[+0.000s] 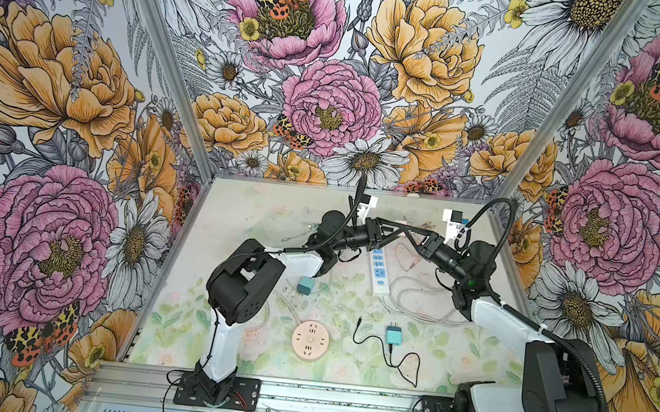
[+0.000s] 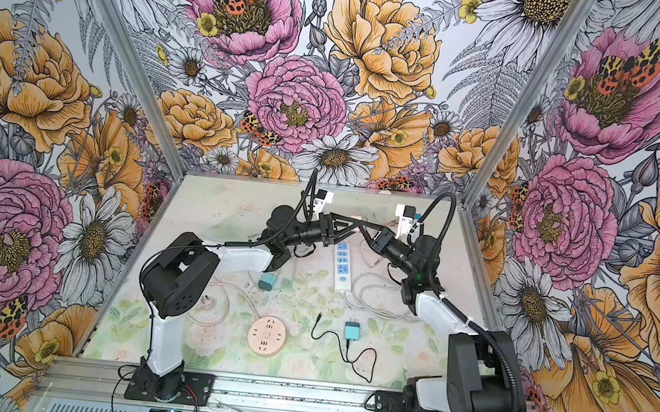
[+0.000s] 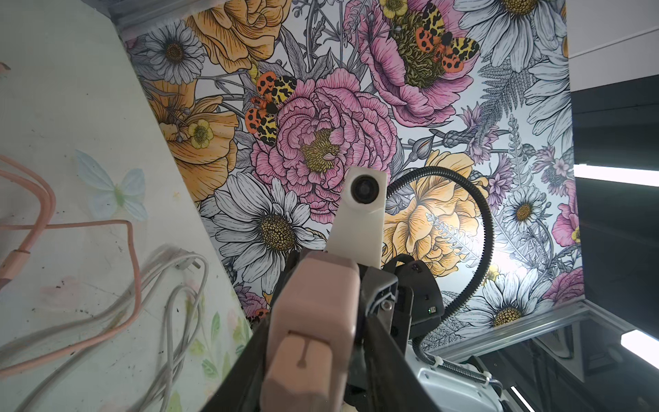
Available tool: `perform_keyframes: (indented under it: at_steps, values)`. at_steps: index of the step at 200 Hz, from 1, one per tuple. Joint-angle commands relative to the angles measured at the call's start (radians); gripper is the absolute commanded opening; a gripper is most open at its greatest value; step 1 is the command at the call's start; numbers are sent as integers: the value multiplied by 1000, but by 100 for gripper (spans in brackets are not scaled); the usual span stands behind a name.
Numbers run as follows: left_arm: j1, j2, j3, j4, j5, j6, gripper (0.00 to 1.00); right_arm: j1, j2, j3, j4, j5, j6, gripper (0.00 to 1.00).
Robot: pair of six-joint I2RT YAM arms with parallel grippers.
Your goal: Insert the plug
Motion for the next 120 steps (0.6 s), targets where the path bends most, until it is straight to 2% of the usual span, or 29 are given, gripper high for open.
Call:
perform_keyframes:
  at_steps: [1, 16, 28, 47, 78, 120]
  values:
    - [-57, -9, 39, 81, 91, 8, 39, 20, -5, -9, -18, -23, -32, 6]
    - [-57, -13, 34, 86, 91, 7, 34, 20, -8, -12, -19, -24, -32, 6]
    - [-56, -18, 29, 85, 88, 6, 33, 19, -10, -10, -23, -24, -34, 6]
    - [-49, -26, 15, 104, 88, -3, 37, 17, -21, -10, -37, -20, -38, 6]
    - [-43, -31, 0, 139, 88, -20, 34, 16, -40, -6, -81, -17, -58, 8]
    - [-39, -13, -7, 264, 89, -91, 42, 13, -42, 2, -101, -13, -57, 9]
